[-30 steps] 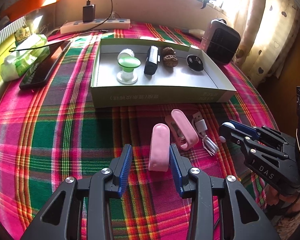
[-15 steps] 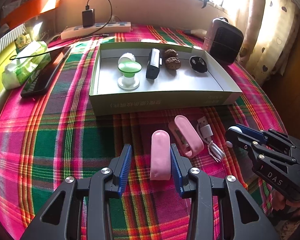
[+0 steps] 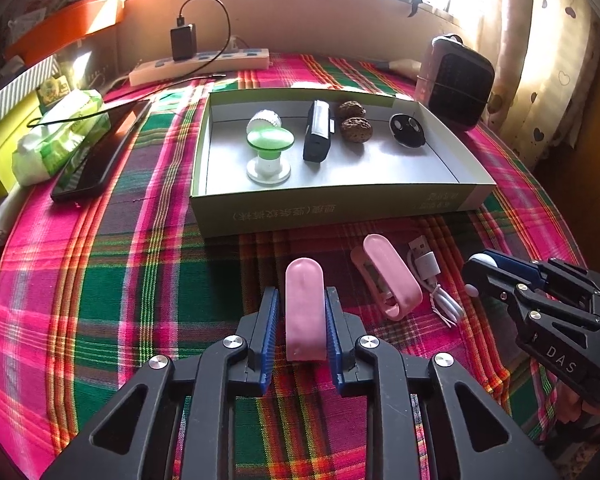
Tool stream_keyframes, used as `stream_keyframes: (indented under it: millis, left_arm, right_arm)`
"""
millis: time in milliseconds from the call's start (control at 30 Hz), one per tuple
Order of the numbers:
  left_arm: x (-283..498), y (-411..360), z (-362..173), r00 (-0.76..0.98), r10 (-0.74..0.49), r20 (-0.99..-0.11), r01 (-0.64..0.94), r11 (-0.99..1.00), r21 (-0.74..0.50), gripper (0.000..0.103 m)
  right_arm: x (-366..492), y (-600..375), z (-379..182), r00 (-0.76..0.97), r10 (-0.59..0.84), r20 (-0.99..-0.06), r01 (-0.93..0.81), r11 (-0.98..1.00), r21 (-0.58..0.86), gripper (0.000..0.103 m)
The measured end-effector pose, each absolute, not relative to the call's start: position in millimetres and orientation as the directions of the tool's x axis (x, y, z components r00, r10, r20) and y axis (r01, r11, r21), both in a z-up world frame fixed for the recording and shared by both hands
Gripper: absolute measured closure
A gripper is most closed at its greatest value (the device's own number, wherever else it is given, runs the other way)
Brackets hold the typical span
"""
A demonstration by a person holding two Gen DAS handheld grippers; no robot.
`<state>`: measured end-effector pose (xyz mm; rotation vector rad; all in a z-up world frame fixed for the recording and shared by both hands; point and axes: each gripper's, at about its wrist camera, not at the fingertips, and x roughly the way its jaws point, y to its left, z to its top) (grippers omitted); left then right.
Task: Organize objects
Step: 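Lift the pink clip and white earbud and carry both toward the box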
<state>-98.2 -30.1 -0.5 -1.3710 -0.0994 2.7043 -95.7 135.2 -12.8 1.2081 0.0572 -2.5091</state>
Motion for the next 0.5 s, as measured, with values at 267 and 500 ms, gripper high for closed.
stream_keyframes:
  millis: [267,500]
  left_arm:
    - [-98.0,-30.7,-0.7,-0.591,0.121,-0.798,-0.068,-0.993,-0.101,0.087]
    - [-97.9,-30.2,-0.5,-0.591,0.121,-0.798,-0.067,-0.993,-0.101,0.087]
  right_arm:
    - [-95.4,135.6,-12.6,-0.573,-0.296,-0.764,0.331,-0.937,0.115,0.08]
    - [-95.3,135.2,-12.6,-0.573,-0.297,-0.764,0.332,-0.936,0.115,0.08]
